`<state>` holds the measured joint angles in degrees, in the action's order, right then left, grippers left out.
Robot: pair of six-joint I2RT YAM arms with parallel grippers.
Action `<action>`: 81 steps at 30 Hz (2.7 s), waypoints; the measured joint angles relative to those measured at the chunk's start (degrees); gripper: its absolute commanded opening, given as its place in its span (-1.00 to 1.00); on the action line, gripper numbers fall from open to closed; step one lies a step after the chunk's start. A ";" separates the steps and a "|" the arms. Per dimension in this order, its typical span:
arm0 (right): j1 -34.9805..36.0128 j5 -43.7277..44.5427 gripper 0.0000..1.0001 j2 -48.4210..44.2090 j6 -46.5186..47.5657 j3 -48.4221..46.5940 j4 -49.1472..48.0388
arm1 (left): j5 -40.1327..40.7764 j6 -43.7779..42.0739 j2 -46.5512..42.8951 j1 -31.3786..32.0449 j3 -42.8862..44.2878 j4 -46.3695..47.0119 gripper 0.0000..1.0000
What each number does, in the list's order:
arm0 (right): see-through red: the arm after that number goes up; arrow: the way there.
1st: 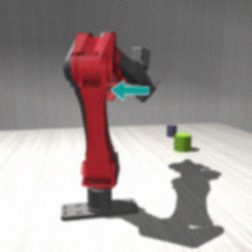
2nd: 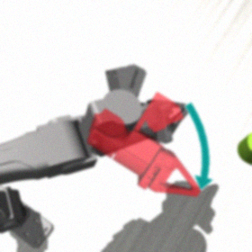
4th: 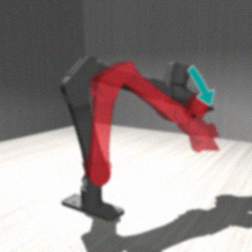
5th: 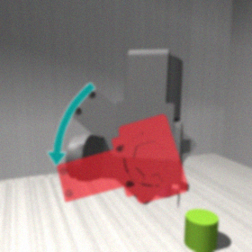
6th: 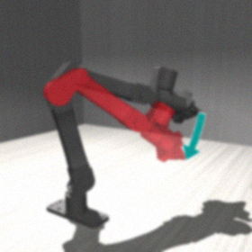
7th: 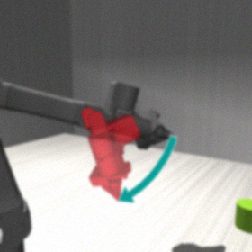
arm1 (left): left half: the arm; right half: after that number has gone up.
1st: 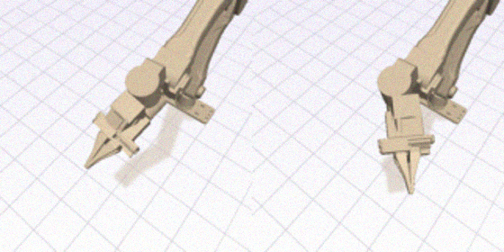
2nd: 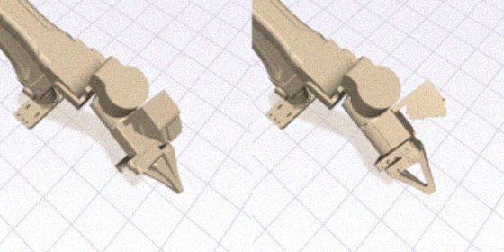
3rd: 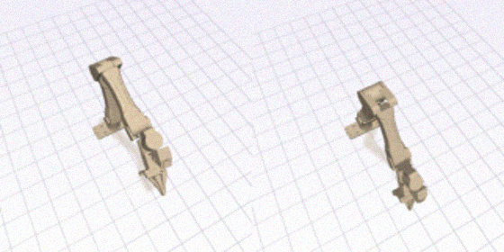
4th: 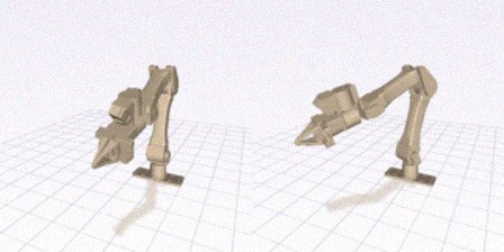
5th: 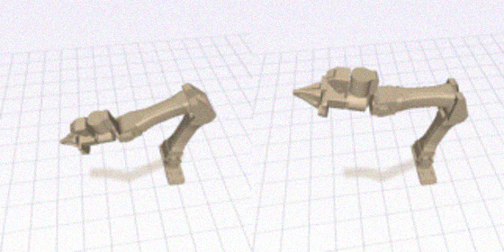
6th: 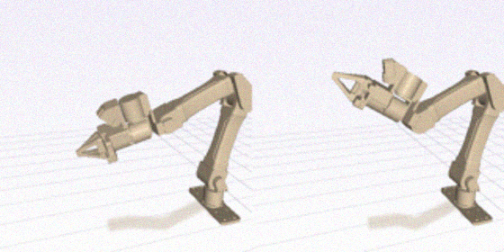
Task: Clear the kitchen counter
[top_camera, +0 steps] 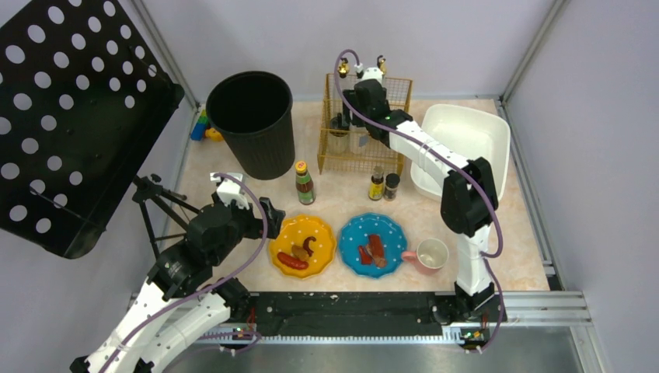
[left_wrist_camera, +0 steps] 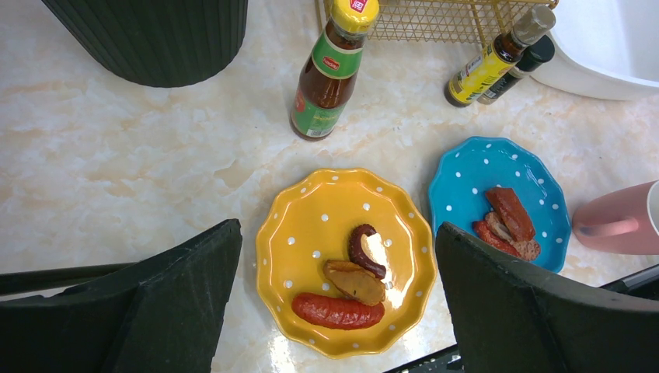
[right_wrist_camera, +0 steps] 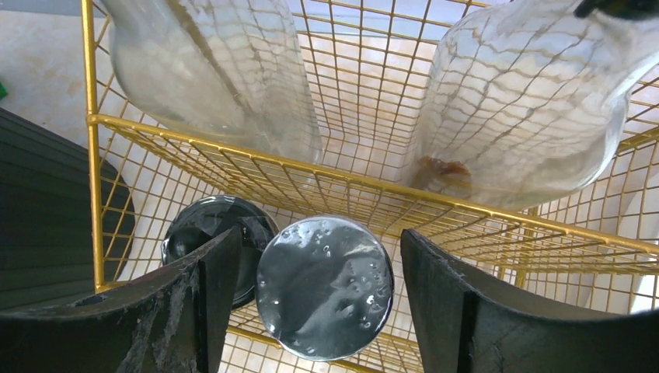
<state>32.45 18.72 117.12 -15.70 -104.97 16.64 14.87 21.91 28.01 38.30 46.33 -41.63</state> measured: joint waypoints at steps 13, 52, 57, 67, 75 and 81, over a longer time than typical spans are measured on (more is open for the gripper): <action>0.90 0.26 0.50 -9.62 0.44 7.21 -2.16 | 0.00 0.00 0.00 0.00 0.00 0.00 0.98; 22.99 -7.96 0.49 -10.16 1.60 13.77 -4.37 | 6.51 0.59 -9.53 -0.33 -0.07 -0.07 0.98; 23.17 -7.39 0.42 -8.81 1.60 13.33 -4.59 | 6.49 0.59 -9.53 -0.33 -0.07 -0.07 0.98; 24.55 -4.92 0.00 -6.45 2.29 12.17 -4.35 | 6.47 0.59 -9.53 -0.33 -0.07 -0.07 0.98; 24.55 -2.38 -0.65 -5.81 3.17 11.87 -4.35 | 6.47 0.59 -9.53 -0.33 -0.09 -0.07 0.98; 24.57 -2.01 -1.00 -5.81 3.30 11.98 -4.68 | 6.47 0.59 -9.53 -0.33 -0.09 -0.07 0.98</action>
<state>57.01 16.71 111.31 -12.40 -92.99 11.97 21.34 22.50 18.48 37.98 46.24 -41.69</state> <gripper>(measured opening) 0.376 0.991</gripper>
